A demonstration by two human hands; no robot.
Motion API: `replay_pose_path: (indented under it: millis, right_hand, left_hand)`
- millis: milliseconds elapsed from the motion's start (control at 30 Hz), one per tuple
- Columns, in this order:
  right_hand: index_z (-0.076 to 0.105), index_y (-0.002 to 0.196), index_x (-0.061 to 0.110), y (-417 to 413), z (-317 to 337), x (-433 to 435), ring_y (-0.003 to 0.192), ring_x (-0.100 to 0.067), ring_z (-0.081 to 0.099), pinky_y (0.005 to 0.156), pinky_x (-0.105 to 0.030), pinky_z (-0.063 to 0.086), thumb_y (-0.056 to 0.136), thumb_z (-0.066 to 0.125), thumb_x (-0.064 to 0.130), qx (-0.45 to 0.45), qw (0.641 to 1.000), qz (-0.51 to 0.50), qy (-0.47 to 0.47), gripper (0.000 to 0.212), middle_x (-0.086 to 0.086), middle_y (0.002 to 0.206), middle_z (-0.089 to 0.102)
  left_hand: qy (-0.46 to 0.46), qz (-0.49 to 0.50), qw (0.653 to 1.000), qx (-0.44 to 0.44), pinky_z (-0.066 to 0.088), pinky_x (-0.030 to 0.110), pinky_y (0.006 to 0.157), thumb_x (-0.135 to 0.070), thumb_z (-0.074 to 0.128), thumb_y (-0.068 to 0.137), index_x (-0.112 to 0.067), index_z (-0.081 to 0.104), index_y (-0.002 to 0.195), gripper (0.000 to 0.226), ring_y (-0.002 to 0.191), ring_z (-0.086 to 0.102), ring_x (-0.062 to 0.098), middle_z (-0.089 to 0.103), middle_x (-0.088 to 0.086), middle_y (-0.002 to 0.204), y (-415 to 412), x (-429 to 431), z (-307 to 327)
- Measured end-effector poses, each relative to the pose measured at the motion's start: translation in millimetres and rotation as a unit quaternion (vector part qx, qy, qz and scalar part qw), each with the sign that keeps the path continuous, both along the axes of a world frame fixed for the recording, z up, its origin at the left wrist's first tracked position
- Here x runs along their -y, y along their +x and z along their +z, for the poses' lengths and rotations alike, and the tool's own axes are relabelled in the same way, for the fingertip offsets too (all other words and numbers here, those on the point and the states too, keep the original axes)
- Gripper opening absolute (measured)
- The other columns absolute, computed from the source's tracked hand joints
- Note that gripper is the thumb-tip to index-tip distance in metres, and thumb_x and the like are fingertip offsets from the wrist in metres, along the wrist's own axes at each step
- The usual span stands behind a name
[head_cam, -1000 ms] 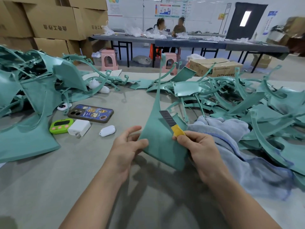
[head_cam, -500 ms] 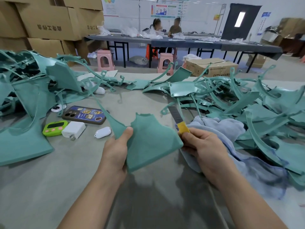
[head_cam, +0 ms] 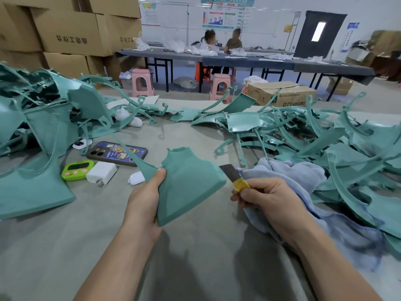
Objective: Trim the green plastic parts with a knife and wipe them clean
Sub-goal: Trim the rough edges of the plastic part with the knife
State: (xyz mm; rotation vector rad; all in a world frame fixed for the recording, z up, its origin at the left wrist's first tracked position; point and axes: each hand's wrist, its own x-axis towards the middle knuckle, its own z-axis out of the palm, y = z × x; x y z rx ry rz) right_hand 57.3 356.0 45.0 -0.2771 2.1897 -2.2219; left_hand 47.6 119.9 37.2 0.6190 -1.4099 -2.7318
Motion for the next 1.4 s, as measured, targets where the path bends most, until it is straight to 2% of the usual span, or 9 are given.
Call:
replay_pose_path:
  millis: [100, 333, 533, 800, 933, 1100, 1200, 1267, 1400]
  right_hand:
    - [0.08, 0.079, 0.005, -2, -5, 5, 0.06, -0.014, 0.064, 0.058, -0.018, 0.051, 0.092, 0.061, -0.003, -0.011, 0.999, -0.019, -0.04, 0.025, -0.013, 0.08, 0.076]
    - [0.083, 0.082, 0.013, 2, -4, 3, 0.062, -0.015, 0.067, 0.062, -0.021, 0.053, 0.088, 0.065, -0.006, -0.029, 0.998, 0.056, 0.023, 0.028, -0.015, 0.084, 0.077]
    - [0.082, 0.08, 0.014, 1, -6, 14, 0.059, -0.017, 0.066, 0.057, -0.021, 0.051, 0.085, 0.067, 0.015, -0.05, 0.998, 0.002, -0.028, 0.016, -0.012, 0.083, 0.077]
    - [0.083, 0.085, 0.013, -1, -8, 3, 0.06, -0.016, 0.066, 0.055, -0.019, 0.049, 0.092, 0.063, -0.009, -0.057, 0.997, 0.03, 0.033, 0.031, -0.013, 0.078, 0.076]
    - [0.081, 0.086, 0.016, 1, -15, 17, 0.06, -0.018, 0.065, 0.061, -0.033, 0.051, 0.092, 0.068, 0.006, -0.097, 0.991, -0.026, 0.09, 0.017, -0.013, 0.075, 0.074]
    - [0.077, 0.086, 0.025, 18, -25, 42, 0.064, -0.021, 0.064, 0.064, -0.04, 0.052, 0.087, 0.066, 0.032, -0.136, 0.972, 0.031, 0.189, 0.013, -0.002, 0.068, 0.07]
    - [0.074, 0.092, 0.025, 23, -29, 52, 0.065, -0.018, 0.063, 0.065, -0.037, 0.053, 0.092, 0.066, 0.027, -0.164, 0.959, 0.059, 0.224, 0.009, 0.0, 0.072, 0.069]
    - [0.073, 0.092, 0.028, 23, -30, 54, 0.063, -0.012, 0.063, 0.065, -0.032, 0.053, 0.091, 0.066, 0.03, -0.183, 0.956, 0.029, 0.228, 0.007, 0.004, 0.07, 0.068]
    - [0.072, 0.091, 0.039, 16, -28, 47, 0.052, -0.003, 0.054, 0.051, -0.014, 0.039, 0.087, 0.066, 0.037, -0.175, 0.952, -0.134, 0.213, 0.007, 0.008, 0.065, 0.066]
  left_hand:
    - [-0.007, -0.02, 1.0, -0.004, 0.056, 0.027, 0.049, -0.029, 0.066, 0.096, -0.01, 0.075, 0.102, 0.021, 0.073, 0.077, 0.02, 0.079, 0.007, 0.093, -2, -3, -1]
    - [0.027, 0.031, 0.999, -0.001, 0.056, 0.024, 0.049, -0.026, 0.067, 0.096, -0.015, 0.073, 0.102, 0.014, 0.069, 0.076, 0.015, 0.079, 0.003, 0.09, -5, 6, -2]
    - [0.004, -0.013, 1.0, 0.002, 0.056, 0.026, 0.049, -0.028, 0.065, 0.097, -0.011, 0.074, 0.1, 0.02, 0.071, 0.076, 0.018, 0.079, 0.006, 0.092, -4, -1, -4]
    - [0.038, 0.089, 0.995, 0.01, 0.057, 0.024, 0.052, -0.023, 0.066, 0.097, -0.01, 0.072, 0.114, 0.021, 0.071, 0.075, 0.014, 0.079, 0.005, 0.095, -10, 4, -7]
    - [0.082, 0.085, 0.993, -0.001, 0.058, 0.023, 0.054, -0.018, 0.058, 0.098, -0.01, 0.071, 0.117, 0.024, 0.074, 0.075, 0.014, 0.077, 0.005, 0.105, -11, 0, -8]
    - [0.145, 0.069, 0.987, 0.0, 0.049, 0.018, 0.042, -0.015, 0.051, 0.102, -0.011, 0.066, 0.091, 0.019, 0.051, 0.068, 0.011, 0.074, 0.002, 0.069, -9, -11, -1]
    - [0.123, 0.031, 0.991, 0.033, 0.021, 0.016, 0.027, -0.017, 0.046, 0.103, -0.017, 0.046, 0.072, 0.031, 0.025, 0.033, 0.007, 0.044, -0.004, 0.04, -8, -14, -3]
    - [0.103, 0.003, 0.994, 0.026, 0.011, 0.016, 0.026, -0.015, 0.042, 0.102, -0.016, 0.042, 0.07, 0.033, 0.023, 0.021, 0.006, 0.034, -0.003, 0.038, -7, -16, -6]
    - [0.079, -0.038, 0.996, 0.001, 0.013, 0.016, 0.025, -0.012, 0.038, 0.103, -0.016, 0.04, 0.07, 0.033, 0.025, 0.018, 0.005, 0.024, -0.003, 0.042, -2, -19, -8]
